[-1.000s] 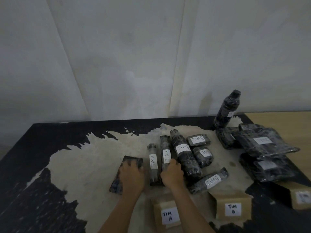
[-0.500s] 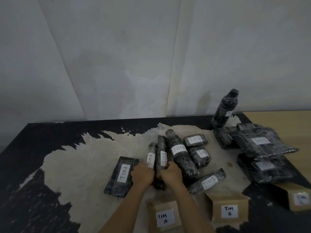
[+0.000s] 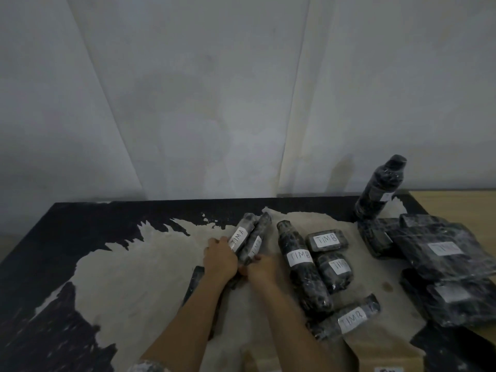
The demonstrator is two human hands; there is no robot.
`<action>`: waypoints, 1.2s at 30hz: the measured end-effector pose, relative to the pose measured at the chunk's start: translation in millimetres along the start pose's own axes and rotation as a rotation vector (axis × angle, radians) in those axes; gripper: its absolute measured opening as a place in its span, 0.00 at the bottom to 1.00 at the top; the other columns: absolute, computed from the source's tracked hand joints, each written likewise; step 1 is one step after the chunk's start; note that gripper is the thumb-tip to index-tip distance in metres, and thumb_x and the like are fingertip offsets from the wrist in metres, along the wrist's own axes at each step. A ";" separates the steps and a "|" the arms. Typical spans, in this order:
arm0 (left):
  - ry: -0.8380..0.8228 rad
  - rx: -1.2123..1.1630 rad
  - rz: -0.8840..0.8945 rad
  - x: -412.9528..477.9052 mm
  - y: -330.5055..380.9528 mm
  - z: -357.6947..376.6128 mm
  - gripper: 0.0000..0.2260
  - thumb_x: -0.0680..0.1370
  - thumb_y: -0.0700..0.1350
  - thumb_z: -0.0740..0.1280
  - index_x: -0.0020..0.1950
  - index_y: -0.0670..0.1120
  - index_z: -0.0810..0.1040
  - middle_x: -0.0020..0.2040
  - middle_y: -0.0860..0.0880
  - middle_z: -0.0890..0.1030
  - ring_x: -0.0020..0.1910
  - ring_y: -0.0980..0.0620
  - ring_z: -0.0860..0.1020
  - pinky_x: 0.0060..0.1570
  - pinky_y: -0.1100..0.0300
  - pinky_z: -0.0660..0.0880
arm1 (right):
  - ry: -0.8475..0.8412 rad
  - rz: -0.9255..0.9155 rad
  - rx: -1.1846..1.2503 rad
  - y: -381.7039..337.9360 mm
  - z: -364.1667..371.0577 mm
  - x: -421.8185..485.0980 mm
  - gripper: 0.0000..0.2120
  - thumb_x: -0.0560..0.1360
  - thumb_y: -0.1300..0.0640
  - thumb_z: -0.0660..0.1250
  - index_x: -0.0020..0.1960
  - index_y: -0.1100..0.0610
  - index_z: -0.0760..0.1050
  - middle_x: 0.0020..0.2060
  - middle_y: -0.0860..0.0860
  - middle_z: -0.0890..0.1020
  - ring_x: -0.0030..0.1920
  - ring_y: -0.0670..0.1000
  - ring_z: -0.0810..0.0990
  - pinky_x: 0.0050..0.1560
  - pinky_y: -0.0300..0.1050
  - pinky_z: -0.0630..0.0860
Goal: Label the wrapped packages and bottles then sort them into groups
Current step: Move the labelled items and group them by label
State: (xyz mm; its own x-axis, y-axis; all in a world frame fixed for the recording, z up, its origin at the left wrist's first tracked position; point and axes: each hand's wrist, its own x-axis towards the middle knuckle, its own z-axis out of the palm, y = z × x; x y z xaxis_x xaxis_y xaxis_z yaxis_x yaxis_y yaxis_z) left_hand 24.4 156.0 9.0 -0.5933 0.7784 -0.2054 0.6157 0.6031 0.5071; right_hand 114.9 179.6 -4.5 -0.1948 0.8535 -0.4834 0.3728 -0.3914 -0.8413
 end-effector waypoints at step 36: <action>-0.189 0.062 0.046 161.4 6.4 -22.2 0.25 0.69 0.53 0.54 0.65 0.51 0.72 0.68 0.48 0.67 0.67 0.41 0.61 0.67 0.46 0.59 | 0.076 -0.450 -1.039 -72.5 23.5 128.8 0.25 0.79 0.59 0.61 0.73 0.56 0.59 0.73 0.60 0.51 0.69 0.63 0.58 0.68 0.52 0.64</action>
State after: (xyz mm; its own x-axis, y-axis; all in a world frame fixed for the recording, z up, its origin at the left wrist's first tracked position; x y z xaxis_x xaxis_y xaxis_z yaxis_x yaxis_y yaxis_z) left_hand -78.9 281.6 -2.3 -0.4596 0.8207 -0.3394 0.6744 0.5711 0.4680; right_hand 41.5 309.8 -11.4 -0.4585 0.8773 -0.1420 0.8623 0.4005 -0.3099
